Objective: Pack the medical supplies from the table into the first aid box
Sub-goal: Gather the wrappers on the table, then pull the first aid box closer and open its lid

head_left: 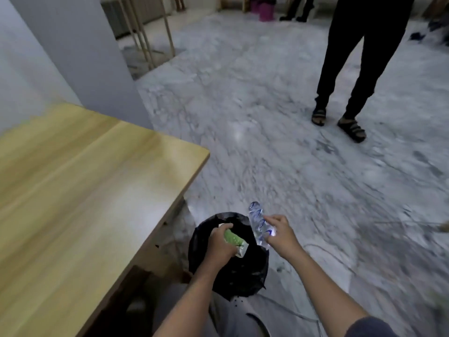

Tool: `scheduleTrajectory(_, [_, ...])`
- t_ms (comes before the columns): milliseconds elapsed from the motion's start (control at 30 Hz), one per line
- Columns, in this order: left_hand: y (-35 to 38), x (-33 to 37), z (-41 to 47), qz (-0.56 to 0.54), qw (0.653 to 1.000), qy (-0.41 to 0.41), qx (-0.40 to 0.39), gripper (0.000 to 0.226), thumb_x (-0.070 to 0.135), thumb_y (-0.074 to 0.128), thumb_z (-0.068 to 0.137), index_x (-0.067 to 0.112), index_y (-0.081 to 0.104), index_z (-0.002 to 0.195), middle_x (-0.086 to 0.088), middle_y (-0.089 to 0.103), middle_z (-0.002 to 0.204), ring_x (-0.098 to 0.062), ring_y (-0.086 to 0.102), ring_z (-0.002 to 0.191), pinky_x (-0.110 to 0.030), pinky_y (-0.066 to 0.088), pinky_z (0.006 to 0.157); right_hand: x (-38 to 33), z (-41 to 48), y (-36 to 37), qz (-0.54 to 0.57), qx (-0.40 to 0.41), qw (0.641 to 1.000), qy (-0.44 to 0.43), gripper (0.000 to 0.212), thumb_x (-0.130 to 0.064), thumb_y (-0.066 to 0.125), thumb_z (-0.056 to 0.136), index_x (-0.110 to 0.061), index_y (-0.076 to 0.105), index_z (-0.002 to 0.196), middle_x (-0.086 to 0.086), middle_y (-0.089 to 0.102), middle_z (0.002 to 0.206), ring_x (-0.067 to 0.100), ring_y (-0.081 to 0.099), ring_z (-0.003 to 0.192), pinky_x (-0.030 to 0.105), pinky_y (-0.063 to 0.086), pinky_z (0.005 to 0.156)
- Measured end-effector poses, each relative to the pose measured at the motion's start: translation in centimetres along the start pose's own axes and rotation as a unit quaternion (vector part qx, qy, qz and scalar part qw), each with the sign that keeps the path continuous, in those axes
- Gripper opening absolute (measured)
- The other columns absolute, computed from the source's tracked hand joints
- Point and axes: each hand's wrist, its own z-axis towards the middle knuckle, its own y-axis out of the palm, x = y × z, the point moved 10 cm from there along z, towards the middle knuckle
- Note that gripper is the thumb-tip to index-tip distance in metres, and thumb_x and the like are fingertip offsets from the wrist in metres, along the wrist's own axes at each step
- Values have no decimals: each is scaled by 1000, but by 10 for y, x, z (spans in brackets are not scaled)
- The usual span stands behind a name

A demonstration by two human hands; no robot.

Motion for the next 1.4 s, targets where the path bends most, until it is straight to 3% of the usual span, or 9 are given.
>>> scheduleTrajectory(167, [22, -62, 51, -9, 997, -78, -8, 68, -13, 73, 65, 13, 58, 126, -14, 48, 122, -37, 57, 111, -49, 53, 90, 46, 24, 60, -2, -74, 996, 50, 55, 11, 51, 81, -5, 44, 134, -1, 33, 112, 24, 50, 113, 29, 46, 79])
scheduleTrajectory(267, [31, -93, 78, -27, 995, -96, -10, 69, -14, 73, 63, 16, 59, 123, -19, 48, 123, -43, 58, 108, -56, 55, 86, 62, 38, 81, -17, -84, 994, 62, 55, 8, 53, 82, -6, 45, 135, -2, 33, 110, 16, 47, 108, 23, 42, 90])
scheduleTrajectory(433, [29, -100, 94, -30, 994, -104, -12, 69, -11, 71, 70, 16, 55, 131, -17, 44, 130, -43, 56, 111, -46, 58, 79, 76, 56, 101, -13, -99, 992, 77, 54, 1, 51, 83, -11, 46, 135, 4, 40, 122, 18, 45, 119, 17, 35, 95])
scheduleTrajectory(567, [26, -98, 97, 3, 996, -81, -33, 76, 9, 75, 79, 18, 40, 146, -12, 39, 150, -28, 43, 135, -28, 41, 99, 80, 60, 112, -9, -131, 986, 100, 59, -5, 56, 85, -12, 38, 141, 8, 30, 145, 20, 35, 133, 15, 31, 95])
scheduleTrajectory(767, [16, -78, 84, 48, 994, -84, -41, 70, 19, 67, 88, 11, 33, 148, -10, 29, 158, -24, 28, 146, -33, 26, 116, 66, 54, 104, -34, -135, 985, 103, 62, -8, 55, 86, -15, 33, 143, 5, 27, 151, 19, 31, 138, 23, 30, 105])
scheduleTrajectory(967, [9, -7, 61, 89, 994, -37, -50, 61, 23, 61, 91, 10, 37, 146, -9, 40, 153, -24, 39, 139, -35, 33, 114, 22, 37, 42, -49, -84, 992, 80, 46, -7, 51, 90, -4, 43, 135, 15, 44, 141, 26, 45, 127, 24, 37, 97])
scheduleTrajectory(1100, [0, 68, 28, 59, 997, 20, -54, 63, 27, 55, 96, 15, 27, 150, -5, 30, 157, -22, 36, 141, -30, 31, 112, -24, 24, -19, -73, -34, 995, 52, 59, -15, 53, 90, -12, 30, 144, 7, 31, 152, 24, 35, 137, 29, 30, 109])
scheduleTrajectory(1233, [-20, 150, -17, 58, 992, 107, -34, 60, 25, 54, 97, 10, 29, 149, -6, 30, 157, -22, 32, 144, -25, 32, 105, -81, -7, -77, -100, 18, 995, 6, 58, -14, 54, 89, -14, 33, 143, 6, 35, 151, 26, 45, 129, 33, 40, 101])
scheduleTrajectory(1400, [-55, 228, -82, 80, 977, 195, -5, 61, 23, 56, 95, 7, 31, 149, -10, 35, 155, -24, 36, 141, -31, 33, 109, -158, -56, -134, -119, 89, 986, -76, 55, -14, 56, 87, -12, 40, 140, 8, 43, 146, 25, 43, 131, 29, 37, 101])
